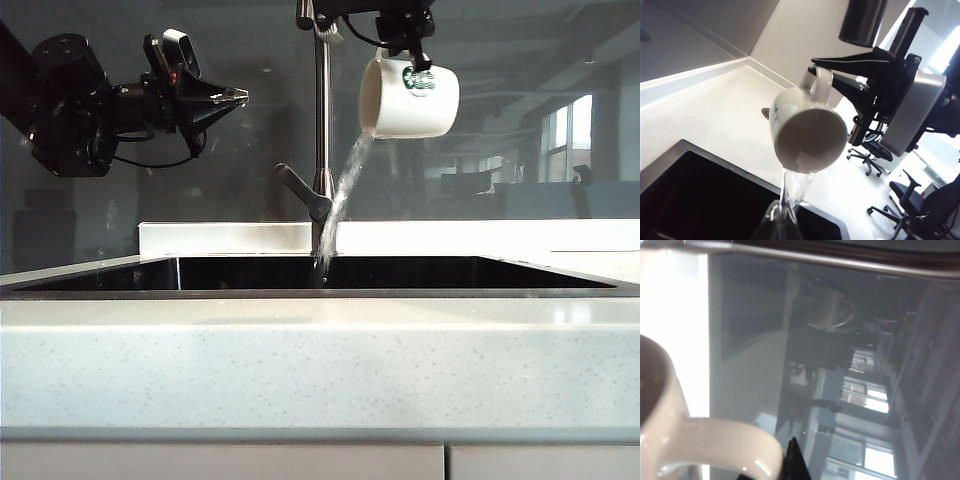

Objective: Pick up the mug next to the sink, go to the faucet to get some water, pour the water into the sink, and finally put the mug back to its place.

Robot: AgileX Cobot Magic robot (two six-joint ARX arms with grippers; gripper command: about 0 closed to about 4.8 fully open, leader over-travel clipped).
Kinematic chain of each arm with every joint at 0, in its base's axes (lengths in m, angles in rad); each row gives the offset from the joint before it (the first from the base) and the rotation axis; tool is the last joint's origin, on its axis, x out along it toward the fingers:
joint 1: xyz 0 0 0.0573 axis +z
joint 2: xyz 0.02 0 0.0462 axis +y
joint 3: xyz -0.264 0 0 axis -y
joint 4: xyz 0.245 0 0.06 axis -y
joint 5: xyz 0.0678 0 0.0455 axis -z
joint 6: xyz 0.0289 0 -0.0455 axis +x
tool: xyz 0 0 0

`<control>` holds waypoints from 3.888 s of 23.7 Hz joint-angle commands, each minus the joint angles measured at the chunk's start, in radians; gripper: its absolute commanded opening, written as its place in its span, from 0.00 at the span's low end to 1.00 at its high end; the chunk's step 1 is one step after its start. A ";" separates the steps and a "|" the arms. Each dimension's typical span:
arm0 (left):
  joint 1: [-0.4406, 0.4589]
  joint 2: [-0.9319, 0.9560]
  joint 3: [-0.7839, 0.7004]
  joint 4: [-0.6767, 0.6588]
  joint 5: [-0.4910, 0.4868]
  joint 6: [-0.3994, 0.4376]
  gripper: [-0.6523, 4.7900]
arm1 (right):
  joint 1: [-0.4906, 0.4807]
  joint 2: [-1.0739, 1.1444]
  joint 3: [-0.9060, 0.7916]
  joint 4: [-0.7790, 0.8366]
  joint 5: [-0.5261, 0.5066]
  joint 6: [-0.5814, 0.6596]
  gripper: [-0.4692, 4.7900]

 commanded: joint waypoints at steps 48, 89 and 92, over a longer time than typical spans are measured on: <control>0.000 -0.007 0.002 0.029 -0.015 -0.020 0.11 | -0.033 -0.053 0.013 -0.061 -0.089 0.710 0.08; -0.036 -0.007 0.002 0.029 -0.022 -0.035 0.11 | -0.741 -0.155 -1.040 1.054 -0.690 1.522 0.08; -0.036 -0.006 0.002 0.029 -0.022 -0.035 0.11 | -0.741 -0.145 -1.040 1.053 -0.690 1.519 0.08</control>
